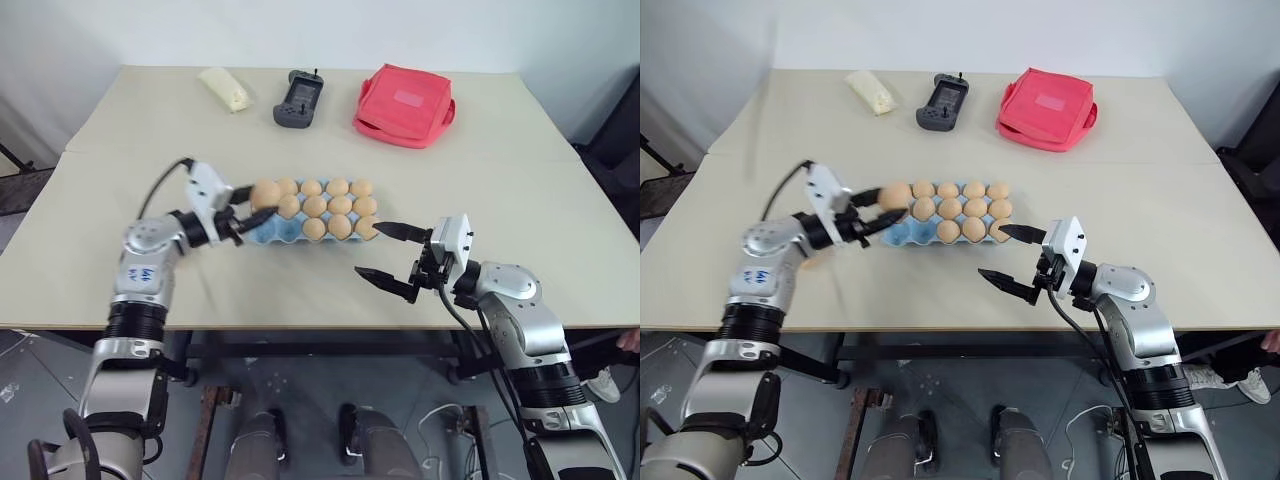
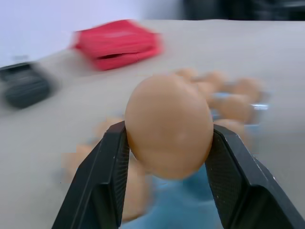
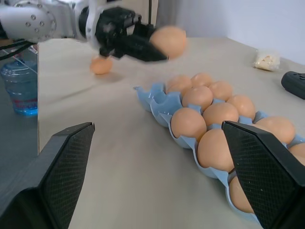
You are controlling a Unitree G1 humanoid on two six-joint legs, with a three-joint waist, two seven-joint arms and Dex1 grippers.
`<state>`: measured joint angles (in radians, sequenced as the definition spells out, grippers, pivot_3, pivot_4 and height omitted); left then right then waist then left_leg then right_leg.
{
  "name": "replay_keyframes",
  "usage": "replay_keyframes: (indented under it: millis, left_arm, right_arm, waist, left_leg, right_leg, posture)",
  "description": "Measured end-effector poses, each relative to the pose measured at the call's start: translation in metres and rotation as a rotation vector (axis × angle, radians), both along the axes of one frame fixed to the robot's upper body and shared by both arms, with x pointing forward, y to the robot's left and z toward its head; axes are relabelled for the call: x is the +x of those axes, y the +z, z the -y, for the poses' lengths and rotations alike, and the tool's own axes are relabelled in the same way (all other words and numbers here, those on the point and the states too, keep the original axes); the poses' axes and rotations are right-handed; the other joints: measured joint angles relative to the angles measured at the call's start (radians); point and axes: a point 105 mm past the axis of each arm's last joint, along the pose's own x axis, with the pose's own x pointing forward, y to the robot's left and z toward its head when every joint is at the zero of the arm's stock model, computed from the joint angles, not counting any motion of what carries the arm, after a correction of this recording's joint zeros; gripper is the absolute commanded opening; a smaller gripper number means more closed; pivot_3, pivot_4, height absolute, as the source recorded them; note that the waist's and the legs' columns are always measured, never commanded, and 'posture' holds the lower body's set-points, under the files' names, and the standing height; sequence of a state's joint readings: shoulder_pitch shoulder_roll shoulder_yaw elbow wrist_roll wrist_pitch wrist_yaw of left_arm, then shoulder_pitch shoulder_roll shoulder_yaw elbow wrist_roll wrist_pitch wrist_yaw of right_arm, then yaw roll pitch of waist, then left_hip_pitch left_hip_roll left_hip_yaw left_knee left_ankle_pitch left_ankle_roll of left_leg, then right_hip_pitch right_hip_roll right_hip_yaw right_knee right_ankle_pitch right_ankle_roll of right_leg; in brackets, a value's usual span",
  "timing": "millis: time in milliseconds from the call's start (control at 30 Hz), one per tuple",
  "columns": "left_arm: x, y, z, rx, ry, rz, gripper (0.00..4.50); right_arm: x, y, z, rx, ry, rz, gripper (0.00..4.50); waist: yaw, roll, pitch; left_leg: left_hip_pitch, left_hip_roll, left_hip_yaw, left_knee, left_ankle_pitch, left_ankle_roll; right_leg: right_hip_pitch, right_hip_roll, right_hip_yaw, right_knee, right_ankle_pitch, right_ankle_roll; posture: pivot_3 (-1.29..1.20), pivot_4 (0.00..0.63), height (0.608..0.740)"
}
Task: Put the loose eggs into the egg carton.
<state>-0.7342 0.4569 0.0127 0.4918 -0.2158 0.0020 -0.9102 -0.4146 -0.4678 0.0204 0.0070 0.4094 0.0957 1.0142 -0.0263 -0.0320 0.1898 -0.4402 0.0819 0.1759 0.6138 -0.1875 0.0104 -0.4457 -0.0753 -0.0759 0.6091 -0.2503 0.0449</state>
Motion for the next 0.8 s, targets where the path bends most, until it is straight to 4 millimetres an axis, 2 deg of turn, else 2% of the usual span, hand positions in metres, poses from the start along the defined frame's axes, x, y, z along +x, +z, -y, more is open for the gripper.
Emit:
replay_keyframes:
  millis: [67, 200, 300, 467, 500, 567, 800]
  left_arm:
    - [0.001, -0.008, 0.005, 0.027, -0.004, -0.022, 2.31]
    - [0.012, -0.023, -0.003, 0.047, 0.068, -0.082, 2.31]
    - [0.017, -0.026, -0.004, 0.037, 0.096, -0.101, 2.92]
    - [0.011, -0.022, 0.001, 0.034, 0.04, -0.097, 4.46]
    - [0.009, -0.02, 0.001, 0.032, 0.034, -0.084, 4.46]
    - [0.004, -0.016, -0.008, 0.031, 0.037, -0.061, 4.46]
    - [-0.034, 0.005, -0.077, -0.029, 0.166, 0.028, 4.49]
  right_arm:
    - [0.0, 0.0, 0.0, 0.003, -0.003, 0.0, 4.5]
    - [0.002, 0.001, 0.0, 0.008, -0.017, 0.002, 4.5]
    - [0.002, 0.001, 0.0, 0.013, -0.024, 0.002, 4.5]
    - [0.002, 0.005, -0.002, 0.02, -0.03, 0.017, 4.5]
    - [0.001, 0.006, -0.003, 0.02, -0.029, 0.021, 4.5]
    - [0.0, 0.007, -0.004, 0.02, -0.026, 0.022, 4.5]
    - [0.0, 0.008, -0.01, 0.02, 0.007, 0.021, 4.5]
  waist:
    - [-0.005, 0.0, 0.0]
    - [-0.008, 0.0, 0.0]
    - [-0.003, 0.0, 0.0]
    - [-0.003, 0.0, 0.0]
    - [-0.003, 0.0, 0.0]
    - [-0.007, 0.0, 0.0]
    - [-0.018, 0.0, 0.0]
  left_leg:
    - [0.0, 0.0, 0.0, 0.0, 0.0, 0.0]
    - [0.001, 0.0, -0.002, 0.0, 0.0, -0.001]
    - [0.0, 0.0, -0.002, 0.0, 0.001, -0.001]
    - [0.0, 0.001, -0.002, 0.0, 0.0, 0.0]
    - [0.0, 0.001, -0.002, 0.0, 0.0, 0.0]
    - [0.0, 0.002, -0.001, 0.0, 0.0, 0.0]
    - [0.002, 0.004, -0.002, 0.0, 0.001, -0.001]
  right_leg:
    - [0.0, 0.001, 0.001, 0.0, 0.0, 0.0]
    - [-0.001, 0.003, -0.001, 0.003, -0.001, -0.002]
    - [-0.001, 0.003, -0.001, 0.003, -0.001, -0.002]
    - [-0.001, 0.001, -0.001, 0.003, -0.001, -0.001]
    - [-0.001, 0.001, -0.001, 0.003, -0.001, -0.001]
    - [-0.001, 0.002, 0.0, 0.003, -0.001, -0.002]
    - [-0.001, 0.002, 0.0, 0.006, -0.002, -0.004]
  posture:
    - [0.0, 0.15, 0.74]
    - [0.0, 0.15, 0.74]
    - [0.0, 0.15, 0.74]
    - [0.0, 0.15, 0.74]
    - [0.0, 0.15, 0.74]
    - [0.0, 0.15, 0.74]
    - [0.0, 0.15, 0.74]
